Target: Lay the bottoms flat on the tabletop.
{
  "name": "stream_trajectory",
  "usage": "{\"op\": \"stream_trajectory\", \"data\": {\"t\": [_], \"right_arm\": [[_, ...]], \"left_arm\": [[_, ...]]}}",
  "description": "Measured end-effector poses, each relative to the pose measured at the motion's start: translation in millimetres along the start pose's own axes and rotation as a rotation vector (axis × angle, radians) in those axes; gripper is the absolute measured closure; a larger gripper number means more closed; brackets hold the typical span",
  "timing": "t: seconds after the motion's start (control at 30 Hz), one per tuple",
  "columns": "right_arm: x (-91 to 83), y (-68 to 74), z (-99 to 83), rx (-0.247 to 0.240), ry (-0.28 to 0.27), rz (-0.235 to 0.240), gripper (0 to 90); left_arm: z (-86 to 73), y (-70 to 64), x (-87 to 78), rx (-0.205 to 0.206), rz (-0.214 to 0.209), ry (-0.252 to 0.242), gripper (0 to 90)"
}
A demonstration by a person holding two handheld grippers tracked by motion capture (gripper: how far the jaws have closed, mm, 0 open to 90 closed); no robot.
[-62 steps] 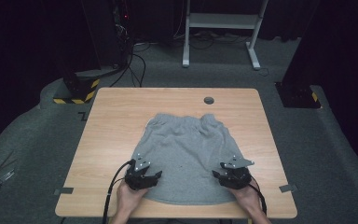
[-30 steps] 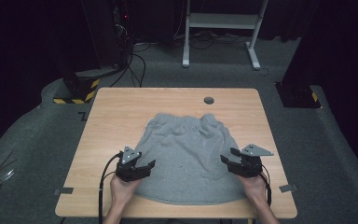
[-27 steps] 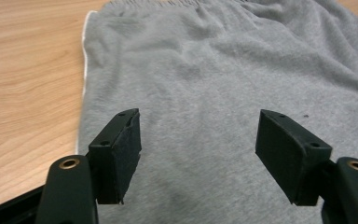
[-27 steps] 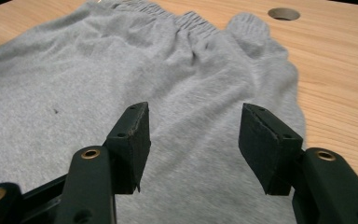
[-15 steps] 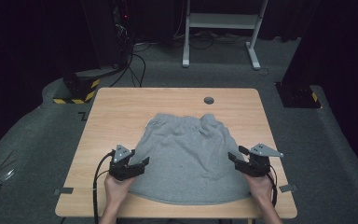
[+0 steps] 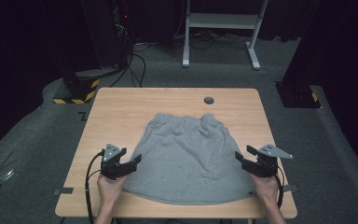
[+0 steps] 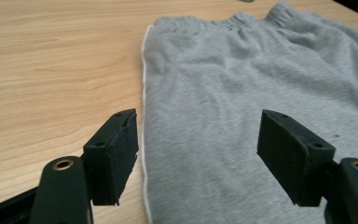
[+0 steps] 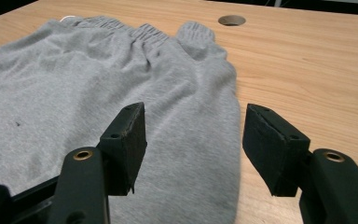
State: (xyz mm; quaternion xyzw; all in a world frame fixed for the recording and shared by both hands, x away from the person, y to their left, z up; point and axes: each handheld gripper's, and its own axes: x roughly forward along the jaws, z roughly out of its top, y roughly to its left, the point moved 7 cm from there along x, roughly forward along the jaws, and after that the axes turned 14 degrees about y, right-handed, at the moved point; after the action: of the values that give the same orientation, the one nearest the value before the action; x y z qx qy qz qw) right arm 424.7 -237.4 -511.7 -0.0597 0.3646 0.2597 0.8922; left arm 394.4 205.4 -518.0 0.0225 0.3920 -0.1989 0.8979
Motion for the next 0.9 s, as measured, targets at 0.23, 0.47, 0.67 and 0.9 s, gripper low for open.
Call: {"op": "stream_trajectory", "data": {"t": [0.23, 0.47, 0.67, 0.9], "right_arm": [[-1.9, -11.0, -5.7, 0.017, 0.011, -0.023, 39.5], [-4.7, -23.0, -11.6, 0.047, 0.009, -0.042, 41.4], [-1.5, -32.4, -19.7, 0.064, 0.044, -0.062, 47.9], [5.0, -45.2, -29.3, 0.09, 0.096, -0.106, 51.3]], "left_arm": [[-6.5, 14.8, -3.1, -0.019, 0.036, 0.005, 29.3], [-13.8, 27.9, -3.9, -0.037, 0.066, 0.023, 29.4], [-18.3, 36.2, 0.4, -0.047, 0.099, 0.045, 29.6], [-23.2, 44.6, 7.9, -0.047, 0.141, 0.077, 30.0]]}}
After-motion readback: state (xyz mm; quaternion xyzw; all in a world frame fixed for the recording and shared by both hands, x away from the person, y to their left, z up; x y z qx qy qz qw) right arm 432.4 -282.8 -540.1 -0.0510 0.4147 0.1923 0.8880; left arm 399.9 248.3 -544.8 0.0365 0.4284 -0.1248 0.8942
